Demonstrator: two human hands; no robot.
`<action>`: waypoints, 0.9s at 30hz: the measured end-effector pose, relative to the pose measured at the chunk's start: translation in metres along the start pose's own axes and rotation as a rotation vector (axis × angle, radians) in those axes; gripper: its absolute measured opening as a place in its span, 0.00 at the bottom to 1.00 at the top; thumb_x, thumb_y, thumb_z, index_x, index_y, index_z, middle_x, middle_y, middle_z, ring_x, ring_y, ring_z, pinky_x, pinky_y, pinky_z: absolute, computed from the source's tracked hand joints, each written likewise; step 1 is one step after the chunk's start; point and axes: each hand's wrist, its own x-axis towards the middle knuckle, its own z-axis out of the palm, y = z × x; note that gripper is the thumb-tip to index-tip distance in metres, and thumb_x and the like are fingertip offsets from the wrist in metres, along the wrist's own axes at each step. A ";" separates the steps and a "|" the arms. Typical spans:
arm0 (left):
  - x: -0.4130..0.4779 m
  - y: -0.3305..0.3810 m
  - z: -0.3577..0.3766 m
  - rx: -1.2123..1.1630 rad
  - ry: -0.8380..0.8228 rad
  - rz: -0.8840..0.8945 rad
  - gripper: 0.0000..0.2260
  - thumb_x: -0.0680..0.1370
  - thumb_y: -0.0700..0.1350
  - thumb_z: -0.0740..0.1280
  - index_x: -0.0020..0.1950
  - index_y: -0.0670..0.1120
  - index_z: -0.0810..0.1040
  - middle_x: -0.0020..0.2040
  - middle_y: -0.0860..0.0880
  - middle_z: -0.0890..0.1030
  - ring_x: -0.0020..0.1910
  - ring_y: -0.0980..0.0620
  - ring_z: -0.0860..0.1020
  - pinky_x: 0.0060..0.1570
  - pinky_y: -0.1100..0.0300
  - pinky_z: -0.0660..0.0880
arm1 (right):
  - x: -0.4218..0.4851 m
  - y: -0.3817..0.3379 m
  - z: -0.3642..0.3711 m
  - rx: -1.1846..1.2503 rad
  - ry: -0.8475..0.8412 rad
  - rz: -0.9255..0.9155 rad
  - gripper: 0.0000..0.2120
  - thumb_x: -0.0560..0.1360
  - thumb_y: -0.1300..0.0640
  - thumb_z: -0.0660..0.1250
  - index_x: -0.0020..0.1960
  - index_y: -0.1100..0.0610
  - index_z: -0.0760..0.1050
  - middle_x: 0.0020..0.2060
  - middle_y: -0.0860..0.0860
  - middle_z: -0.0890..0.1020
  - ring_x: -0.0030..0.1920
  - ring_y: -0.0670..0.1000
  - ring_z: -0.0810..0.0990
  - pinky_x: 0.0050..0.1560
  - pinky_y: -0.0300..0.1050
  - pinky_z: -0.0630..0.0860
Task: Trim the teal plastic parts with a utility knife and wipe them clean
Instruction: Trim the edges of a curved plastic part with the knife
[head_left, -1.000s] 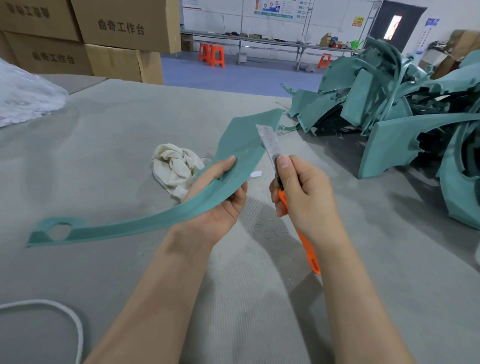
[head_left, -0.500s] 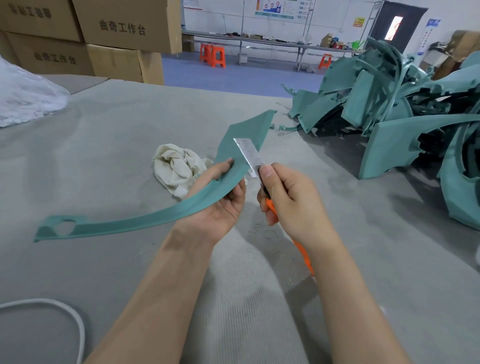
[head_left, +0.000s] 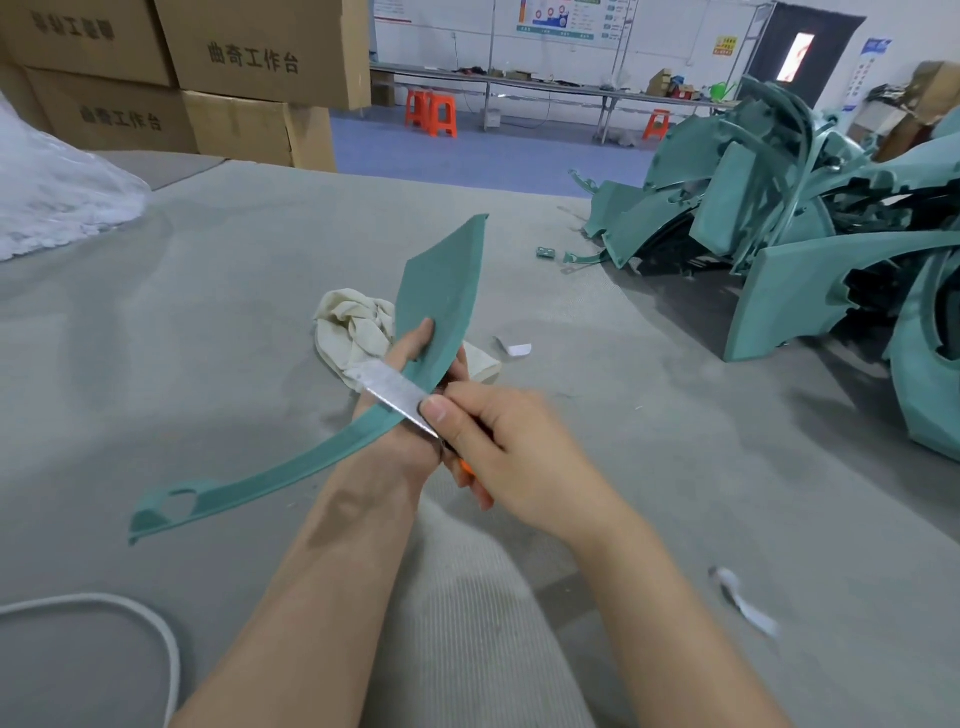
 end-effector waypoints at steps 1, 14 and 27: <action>0.002 0.003 0.001 -0.048 0.003 -0.020 0.12 0.80 0.45 0.62 0.39 0.42 0.76 0.33 0.49 0.76 0.26 0.58 0.78 0.24 0.69 0.72 | 0.000 -0.001 0.000 0.018 -0.015 0.014 0.20 0.82 0.50 0.58 0.32 0.46 0.66 0.24 0.43 0.74 0.21 0.44 0.72 0.28 0.37 0.70; -0.003 0.017 0.000 -0.264 0.007 0.097 0.04 0.78 0.41 0.67 0.43 0.43 0.78 0.38 0.49 0.81 0.33 0.56 0.79 0.29 0.67 0.76 | -0.008 -0.019 0.017 0.049 -0.280 -0.038 0.17 0.83 0.53 0.58 0.37 0.57 0.69 0.28 0.49 0.75 0.21 0.47 0.72 0.25 0.35 0.70; 0.004 0.021 -0.006 -0.145 0.043 0.213 0.10 0.80 0.46 0.64 0.42 0.45 0.81 0.35 0.51 0.83 0.32 0.58 0.80 0.35 0.67 0.78 | -0.006 -0.012 -0.023 0.255 -0.012 0.231 0.19 0.83 0.52 0.56 0.36 0.57 0.69 0.25 0.50 0.74 0.21 0.46 0.71 0.25 0.38 0.70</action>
